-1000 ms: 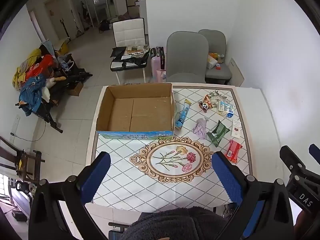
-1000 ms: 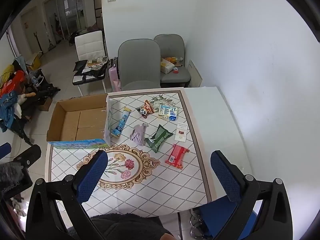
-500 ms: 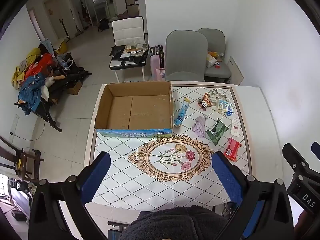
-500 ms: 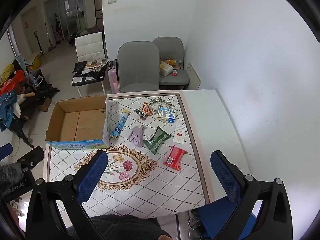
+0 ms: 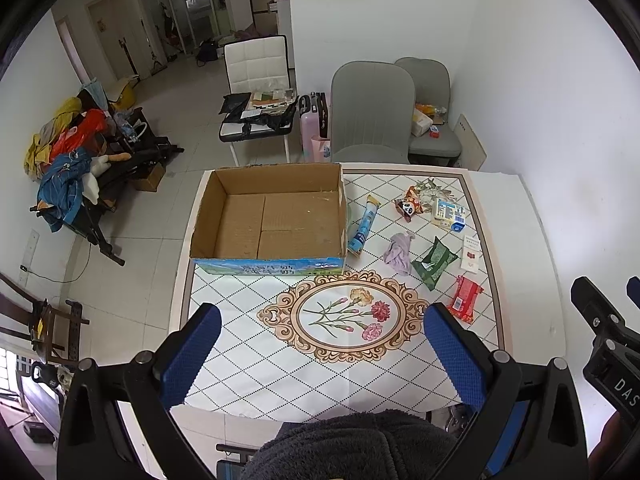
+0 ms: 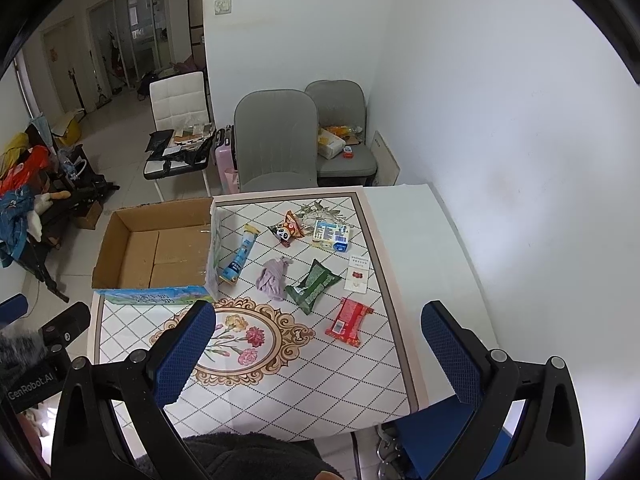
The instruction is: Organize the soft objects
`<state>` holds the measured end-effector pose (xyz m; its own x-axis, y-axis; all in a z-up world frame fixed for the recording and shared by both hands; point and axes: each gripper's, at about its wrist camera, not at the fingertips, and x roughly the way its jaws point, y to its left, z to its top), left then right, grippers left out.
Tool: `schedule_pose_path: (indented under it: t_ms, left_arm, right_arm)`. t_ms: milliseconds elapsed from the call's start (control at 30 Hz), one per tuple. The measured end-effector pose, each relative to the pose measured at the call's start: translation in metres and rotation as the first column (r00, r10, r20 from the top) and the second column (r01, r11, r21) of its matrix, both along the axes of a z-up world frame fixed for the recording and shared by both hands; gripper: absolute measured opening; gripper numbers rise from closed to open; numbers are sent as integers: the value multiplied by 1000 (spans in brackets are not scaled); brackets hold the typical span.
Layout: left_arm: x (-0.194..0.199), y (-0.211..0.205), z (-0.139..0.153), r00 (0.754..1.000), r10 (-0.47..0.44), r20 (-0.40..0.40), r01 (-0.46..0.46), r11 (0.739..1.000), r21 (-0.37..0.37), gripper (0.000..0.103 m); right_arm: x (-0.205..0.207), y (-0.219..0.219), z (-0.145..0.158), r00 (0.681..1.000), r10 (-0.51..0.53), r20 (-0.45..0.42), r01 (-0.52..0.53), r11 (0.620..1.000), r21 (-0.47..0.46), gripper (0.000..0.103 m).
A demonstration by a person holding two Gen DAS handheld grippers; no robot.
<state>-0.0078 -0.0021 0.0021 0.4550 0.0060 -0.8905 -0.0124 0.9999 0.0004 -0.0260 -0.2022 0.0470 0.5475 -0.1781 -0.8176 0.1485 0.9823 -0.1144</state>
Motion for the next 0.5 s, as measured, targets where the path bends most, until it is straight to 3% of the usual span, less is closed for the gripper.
schedule_pose_path:
  t_ms: [500]
  left_arm:
    - [-3,1,3,1000,0,3,0,1000,-5,103]
  right_arm:
    - [-1,1,4,1000,5,5,-5,1000,-6,103]
